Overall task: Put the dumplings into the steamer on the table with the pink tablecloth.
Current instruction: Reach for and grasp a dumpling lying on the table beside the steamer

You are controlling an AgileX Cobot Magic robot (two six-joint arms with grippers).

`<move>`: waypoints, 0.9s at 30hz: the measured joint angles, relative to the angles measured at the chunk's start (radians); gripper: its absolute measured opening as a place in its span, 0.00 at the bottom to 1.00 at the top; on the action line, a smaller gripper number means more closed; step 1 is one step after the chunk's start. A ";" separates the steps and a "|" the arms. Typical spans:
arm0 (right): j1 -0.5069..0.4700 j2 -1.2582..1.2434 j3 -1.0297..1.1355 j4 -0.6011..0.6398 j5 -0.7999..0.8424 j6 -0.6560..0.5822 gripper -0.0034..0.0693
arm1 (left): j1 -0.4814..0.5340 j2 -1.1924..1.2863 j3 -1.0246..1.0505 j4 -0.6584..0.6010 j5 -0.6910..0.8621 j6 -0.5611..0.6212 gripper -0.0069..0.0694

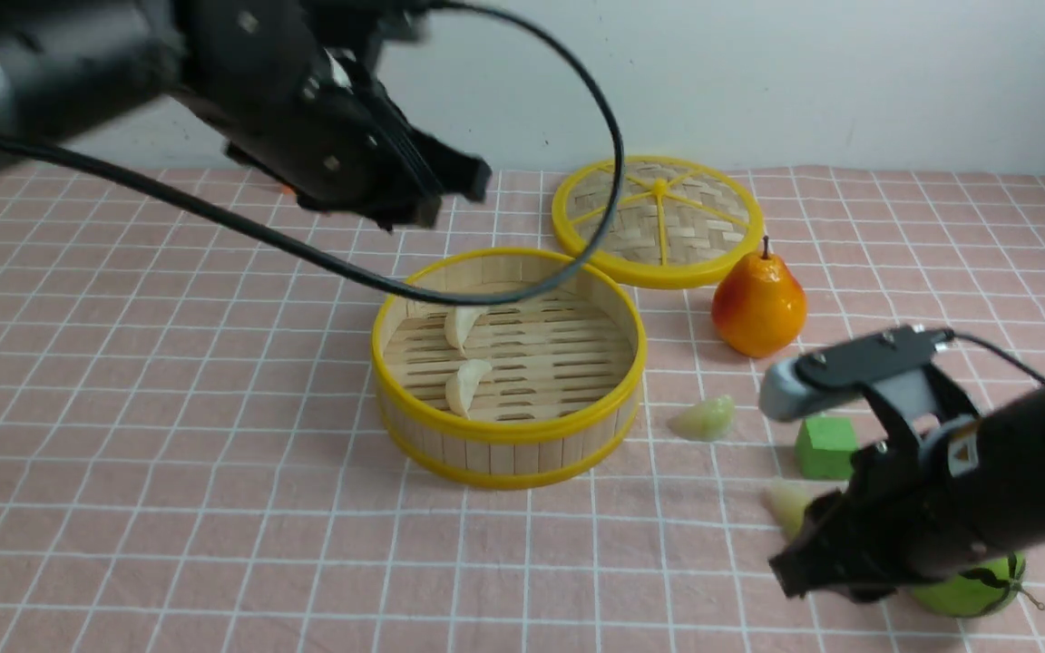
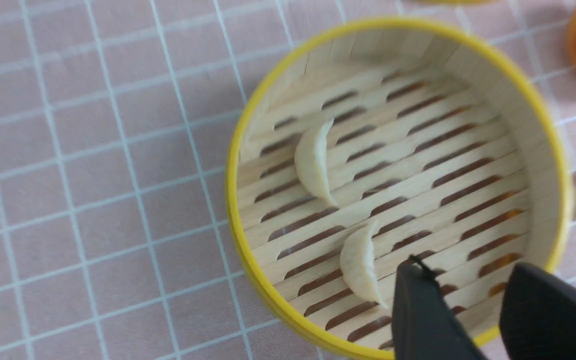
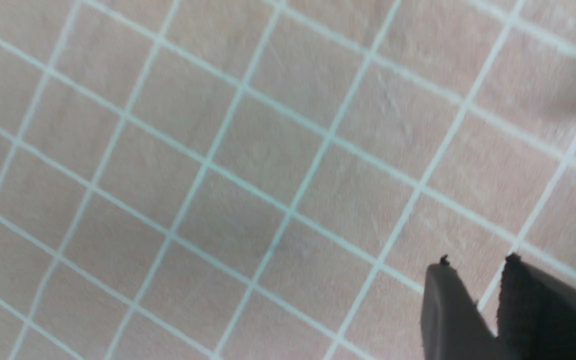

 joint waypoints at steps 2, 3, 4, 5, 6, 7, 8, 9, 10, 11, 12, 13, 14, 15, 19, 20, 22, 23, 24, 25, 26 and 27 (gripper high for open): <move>0.000 0.053 -0.107 -0.062 0.010 0.046 0.41 | 0.000 -0.171 0.047 0.000 0.016 0.001 0.20; -0.002 0.081 -0.146 -0.091 0.004 0.075 0.45 | 0.000 -0.241 0.081 0.000 0.015 0.001 0.15; -0.006 0.120 -0.187 -0.120 -0.012 0.099 0.50 | 0.000 -0.324 0.132 0.000 0.013 -0.001 0.09; -0.012 0.156 -0.216 -0.146 -0.031 0.130 0.54 | 0.000 -0.392 0.183 0.000 0.005 -0.004 0.07; -0.023 0.194 -0.241 -0.172 -0.056 0.165 0.58 | 0.000 -0.458 0.239 0.000 -0.007 -0.005 0.07; -0.037 0.225 -0.257 -0.193 -0.079 0.206 0.60 | 0.000 -0.511 0.288 0.000 -0.019 -0.005 0.07; -0.051 0.263 -0.271 -0.207 -0.104 0.242 0.63 | 0.000 -0.577 0.340 0.001 -0.031 -0.006 0.07; -0.070 0.301 -0.286 -0.216 -0.136 0.292 0.65 | 0.000 -0.641 0.407 0.006 -0.047 -0.006 0.07; -0.090 0.338 -0.302 -0.218 -0.167 0.343 0.67 | 0.000 -0.703 0.475 0.015 -0.063 -0.007 0.07; -0.108 0.373 -0.313 -0.218 -0.197 0.393 0.68 | 0.000 -0.751 0.530 0.024 -0.076 -0.008 0.07; -0.119 0.393 -0.319 -0.215 -0.218 0.430 0.69 | 0.000 -0.795 0.597 0.033 -0.083 -0.017 0.07; -0.133 0.423 -0.326 -0.211 -0.236 0.463 0.69 | 0.000 -0.837 0.648 0.038 -0.087 -0.027 0.07; -0.143 0.450 -0.335 -0.203 -0.256 0.496 0.69 | 0.000 -0.883 0.694 0.044 -0.087 -0.040 0.07; -0.147 0.468 -0.342 -0.197 -0.273 0.516 0.69 | 0.000 -0.919 0.745 0.052 -0.085 -0.056 0.07; -0.144 0.537 -0.369 -0.150 -0.324 0.560 0.69 | 0.000 -1.007 0.897 0.103 -0.037 -0.086 0.07; -0.144 0.539 -0.372 -0.148 -0.327 0.560 0.69 | 0.000 -1.014 0.908 0.110 -0.031 -0.087 0.07; -0.140 0.562 -0.389 -0.138 -0.337 0.563 0.69 | 0.000 -1.047 0.954 0.138 -0.019 -0.087 0.07; -0.139 0.583 -0.402 -0.136 -0.343 0.564 0.69 | 0.000 -1.069 0.993 0.156 -0.023 -0.091 0.07; -0.139 0.595 -0.411 -0.136 -0.347 0.564 0.68 | 0.000 -1.083 1.018 0.164 -0.036 -0.097 0.07; -0.138 0.611 -0.419 -0.136 -0.347 0.563 0.67 | 0.000 -1.095 1.058 0.170 -0.074 -0.110 0.07; -0.137 0.624 -0.424 -0.136 -0.347 0.558 0.64 | 0.000 -1.105 1.092 0.172 -0.119 -0.122 0.07; -0.137 0.626 -0.424 -0.136 -0.346 0.555 0.64 | 0.000 -1.108 1.098 0.172 -0.141 -0.124 0.07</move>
